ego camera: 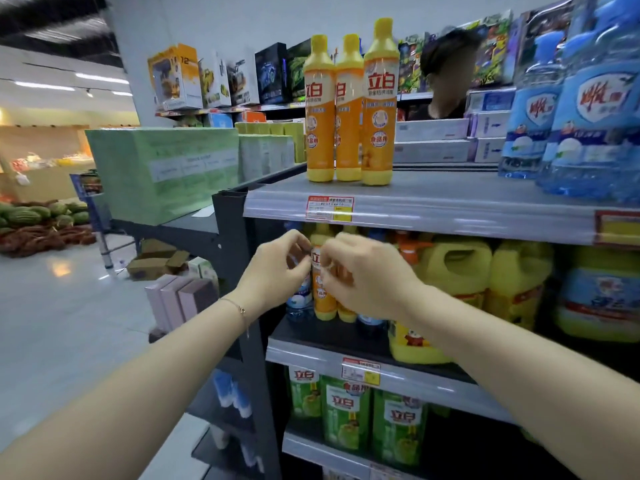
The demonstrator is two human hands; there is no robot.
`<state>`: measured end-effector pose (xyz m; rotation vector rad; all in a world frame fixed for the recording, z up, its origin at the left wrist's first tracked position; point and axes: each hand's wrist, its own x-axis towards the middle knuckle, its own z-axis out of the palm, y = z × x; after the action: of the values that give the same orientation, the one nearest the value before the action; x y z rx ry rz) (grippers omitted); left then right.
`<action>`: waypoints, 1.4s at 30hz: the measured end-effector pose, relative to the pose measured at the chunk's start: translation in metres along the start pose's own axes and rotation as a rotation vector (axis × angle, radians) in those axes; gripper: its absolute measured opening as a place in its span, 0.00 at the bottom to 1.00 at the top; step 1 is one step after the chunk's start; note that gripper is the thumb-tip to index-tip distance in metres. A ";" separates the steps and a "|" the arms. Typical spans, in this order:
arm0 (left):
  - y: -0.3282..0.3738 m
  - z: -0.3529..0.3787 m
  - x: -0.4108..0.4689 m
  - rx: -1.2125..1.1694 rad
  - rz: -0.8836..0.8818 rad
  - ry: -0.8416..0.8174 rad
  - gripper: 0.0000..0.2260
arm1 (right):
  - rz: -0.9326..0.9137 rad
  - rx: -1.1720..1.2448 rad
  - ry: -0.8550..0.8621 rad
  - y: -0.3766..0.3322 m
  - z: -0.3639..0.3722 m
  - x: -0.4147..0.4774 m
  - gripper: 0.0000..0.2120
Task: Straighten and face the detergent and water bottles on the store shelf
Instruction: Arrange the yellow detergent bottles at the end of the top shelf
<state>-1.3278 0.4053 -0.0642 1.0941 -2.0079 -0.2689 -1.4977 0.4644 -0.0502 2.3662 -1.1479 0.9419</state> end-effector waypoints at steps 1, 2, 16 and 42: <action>-0.008 0.004 -0.001 0.007 -0.032 -0.028 0.05 | 0.061 0.000 -0.085 0.000 0.013 -0.008 0.06; -0.014 0.008 -0.002 0.020 -0.058 -0.056 0.05 | 0.137 0.009 -0.179 -0.001 0.023 -0.013 0.07; -0.030 0.063 0.077 -0.039 -0.248 -0.123 0.10 | 0.789 0.061 -0.250 0.039 0.074 0.044 0.06; -0.052 0.054 0.038 -0.286 -0.424 -0.187 0.28 | 0.797 0.378 -0.151 0.051 0.087 0.019 0.27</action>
<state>-1.3478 0.3343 -0.1049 1.3351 -1.8029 -0.8792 -1.4930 0.3740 -0.0988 2.2760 -2.2294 1.3243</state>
